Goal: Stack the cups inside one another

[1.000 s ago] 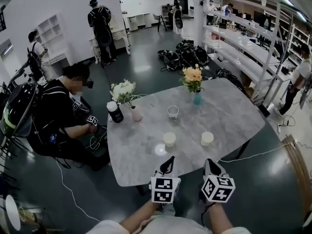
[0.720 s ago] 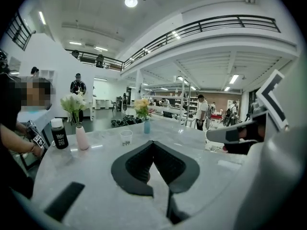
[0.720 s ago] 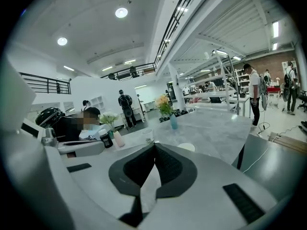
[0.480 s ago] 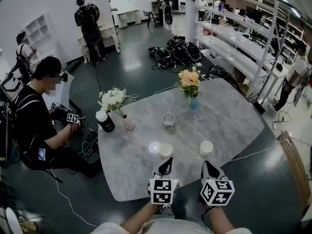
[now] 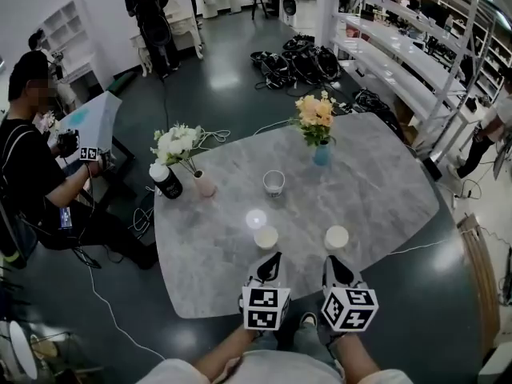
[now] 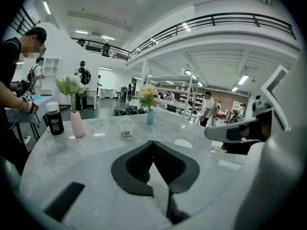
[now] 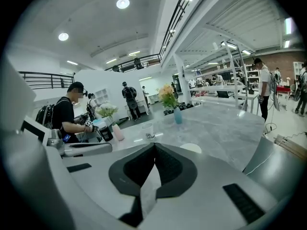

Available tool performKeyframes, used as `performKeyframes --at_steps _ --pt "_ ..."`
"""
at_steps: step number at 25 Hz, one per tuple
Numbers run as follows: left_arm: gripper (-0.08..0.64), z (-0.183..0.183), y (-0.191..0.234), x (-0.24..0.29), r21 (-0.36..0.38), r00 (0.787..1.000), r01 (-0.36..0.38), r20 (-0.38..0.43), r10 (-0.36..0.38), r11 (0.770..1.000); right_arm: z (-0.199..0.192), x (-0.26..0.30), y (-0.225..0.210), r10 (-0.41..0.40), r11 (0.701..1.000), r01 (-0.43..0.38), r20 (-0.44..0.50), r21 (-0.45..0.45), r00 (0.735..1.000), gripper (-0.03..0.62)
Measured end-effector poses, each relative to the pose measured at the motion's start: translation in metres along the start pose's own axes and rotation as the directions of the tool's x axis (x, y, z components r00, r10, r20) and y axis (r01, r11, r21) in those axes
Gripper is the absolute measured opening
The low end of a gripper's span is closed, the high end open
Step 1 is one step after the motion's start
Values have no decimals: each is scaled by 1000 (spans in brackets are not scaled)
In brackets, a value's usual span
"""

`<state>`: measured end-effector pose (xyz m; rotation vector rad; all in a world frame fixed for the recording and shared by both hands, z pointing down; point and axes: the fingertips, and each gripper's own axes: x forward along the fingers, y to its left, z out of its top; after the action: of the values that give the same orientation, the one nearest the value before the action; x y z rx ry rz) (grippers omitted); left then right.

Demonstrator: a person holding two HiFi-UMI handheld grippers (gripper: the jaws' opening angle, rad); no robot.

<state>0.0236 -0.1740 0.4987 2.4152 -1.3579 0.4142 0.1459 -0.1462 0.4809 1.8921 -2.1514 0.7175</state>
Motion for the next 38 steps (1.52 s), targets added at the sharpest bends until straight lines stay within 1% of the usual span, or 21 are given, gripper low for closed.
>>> performKeyframes --at_steps 4,8,11,13,15,17,21,29,32,35,38 --pt "-5 2 5 6 -13 999 -37 0 37 999 4 12 5 46 999 -46 -17 -24 999 8" --pt "-5 -2 14 5 -51 996 -84 -10 83 995 3 23 10 91 995 -92 -37 -42 995 8" --pt "-5 -8 22 1 -57 992 -122 -23 121 991 2 29 13 115 992 -118 -53 -46 992 8" --pt "-5 -6 28 -4 -66 988 -153 -11 152 986 1 33 17 138 989 -141 -63 -48 988 8" --pt "-5 -12 34 -9 -80 984 -180 -27 179 980 0 37 23 160 985 -164 -73 -53 984 8" --pt "-5 -18 41 -16 -95 977 -211 -45 208 973 -2 41 30 185 980 -190 -86 -61 979 8" --pt "-5 -26 57 -29 -127 960 -278 -56 273 952 -11 52 48 238 966 -248 -117 -78 964 8" --pt "-5 -49 84 -53 -170 924 -381 -91 370 909 -37 71 87 325 932 -349 -196 -102 925 8" --pt "-5 -61 94 -61 -181 912 -409 -108 396 894 -49 78 97 338 923 -368 -221 -109 915 8" --pt "-5 -72 102 -65 -193 902 -430 -125 413 882 -59 85 101 339 921 -373 -238 -113 910 8" --pt "-5 -80 106 -67 -208 898 -440 -134 420 874 -66 88 100 332 921 -371 -255 -122 908 8"
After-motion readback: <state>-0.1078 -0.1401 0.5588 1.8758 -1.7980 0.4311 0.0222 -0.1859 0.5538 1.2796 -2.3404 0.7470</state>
